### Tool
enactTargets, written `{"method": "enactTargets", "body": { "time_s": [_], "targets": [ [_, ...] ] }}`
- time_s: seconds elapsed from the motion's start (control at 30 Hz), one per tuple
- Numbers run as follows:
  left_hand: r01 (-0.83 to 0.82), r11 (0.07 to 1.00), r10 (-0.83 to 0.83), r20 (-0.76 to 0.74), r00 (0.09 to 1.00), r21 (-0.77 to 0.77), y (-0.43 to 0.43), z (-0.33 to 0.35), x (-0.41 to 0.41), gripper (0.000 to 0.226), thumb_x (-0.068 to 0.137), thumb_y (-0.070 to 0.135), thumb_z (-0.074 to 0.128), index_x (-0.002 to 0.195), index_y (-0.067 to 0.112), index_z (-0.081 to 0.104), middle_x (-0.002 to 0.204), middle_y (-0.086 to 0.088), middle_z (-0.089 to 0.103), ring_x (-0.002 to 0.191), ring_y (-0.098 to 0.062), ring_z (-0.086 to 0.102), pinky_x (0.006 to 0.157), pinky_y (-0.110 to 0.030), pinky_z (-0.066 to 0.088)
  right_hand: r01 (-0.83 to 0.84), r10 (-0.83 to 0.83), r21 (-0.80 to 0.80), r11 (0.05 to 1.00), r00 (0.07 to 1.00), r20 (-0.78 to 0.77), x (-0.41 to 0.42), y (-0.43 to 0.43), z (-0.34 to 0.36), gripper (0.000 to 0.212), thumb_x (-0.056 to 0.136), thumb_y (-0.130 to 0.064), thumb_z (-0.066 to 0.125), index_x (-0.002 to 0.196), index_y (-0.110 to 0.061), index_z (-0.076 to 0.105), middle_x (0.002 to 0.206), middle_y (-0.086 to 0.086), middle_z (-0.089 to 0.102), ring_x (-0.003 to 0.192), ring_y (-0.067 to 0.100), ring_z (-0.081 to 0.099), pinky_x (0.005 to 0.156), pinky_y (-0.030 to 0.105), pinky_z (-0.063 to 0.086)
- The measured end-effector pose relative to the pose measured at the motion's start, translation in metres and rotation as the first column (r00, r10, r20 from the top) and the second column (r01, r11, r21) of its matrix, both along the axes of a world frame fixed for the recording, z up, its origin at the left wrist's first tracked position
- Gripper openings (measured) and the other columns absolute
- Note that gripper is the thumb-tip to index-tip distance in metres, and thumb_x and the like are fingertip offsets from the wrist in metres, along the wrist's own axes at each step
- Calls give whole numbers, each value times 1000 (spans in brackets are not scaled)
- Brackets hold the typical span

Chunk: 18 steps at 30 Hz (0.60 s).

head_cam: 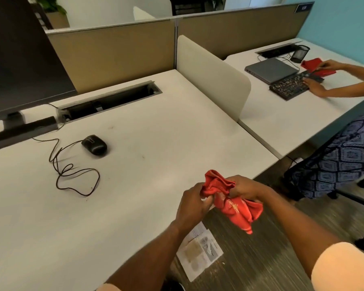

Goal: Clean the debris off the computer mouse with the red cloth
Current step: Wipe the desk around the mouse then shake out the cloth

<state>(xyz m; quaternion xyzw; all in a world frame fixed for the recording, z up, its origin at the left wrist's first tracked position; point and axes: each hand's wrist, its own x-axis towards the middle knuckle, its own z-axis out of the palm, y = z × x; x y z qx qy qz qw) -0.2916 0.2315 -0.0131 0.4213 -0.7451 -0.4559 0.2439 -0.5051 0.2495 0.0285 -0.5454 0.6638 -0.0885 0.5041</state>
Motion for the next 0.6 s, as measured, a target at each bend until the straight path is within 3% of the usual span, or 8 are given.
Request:
{"method": "enactTargets", "body": {
  "time_s": [0.1,0.2,0.3,0.43,0.5,0.6],
  "targets": [
    [-108,992,111,-58,992,62,-12,4,8,32,87,43,66,114,27,63,97,24,63,82,9,59,74,-4,43,-24,23,14,1000,997,75,6,-13,-2,49,71,-30,62,115,-10,58,104,13,70,94,31,68,89,43,56],
    [-242,948,272,-131,953,207,-26,14,16,29,84,47,69,108,32,64,88,16,69,81,3,64,73,-17,52,80,-79,6,997,972,222,18,-26,-6,60,69,-35,67,119,-5,55,108,19,68,97,37,66,91,46,53],
    [-260,875,359,-187,914,409,-40,24,26,40,83,52,68,111,25,66,93,5,72,86,-10,69,80,-38,59,170,-166,20,985,918,360,37,-44,-8,53,70,-28,70,116,-6,57,103,16,70,93,35,67,86,42,54],
    [-284,821,420,-187,888,495,-58,36,45,33,80,46,71,103,21,70,97,1,74,90,-19,71,83,-47,58,260,-261,68,963,842,473,68,-76,-2,46,77,-15,67,121,-5,57,100,13,75,88,30,72,72,30,57],
    [-391,777,522,-157,838,494,-71,41,60,26,78,41,73,92,20,71,89,-1,74,85,-21,71,81,-48,58,277,-271,60,959,833,483,87,-98,1,42,82,-11,68,121,-1,58,101,16,74,91,33,71,76,38,59],
    [-543,698,652,-99,752,468,-98,46,86,23,80,35,75,88,15,71,83,-2,73,81,-21,70,77,-42,58,313,-319,107,944,775,546,115,-130,6,51,77,-20,76,121,0,60,113,27,67,106,48,63,97,58,48]
  ]
}}
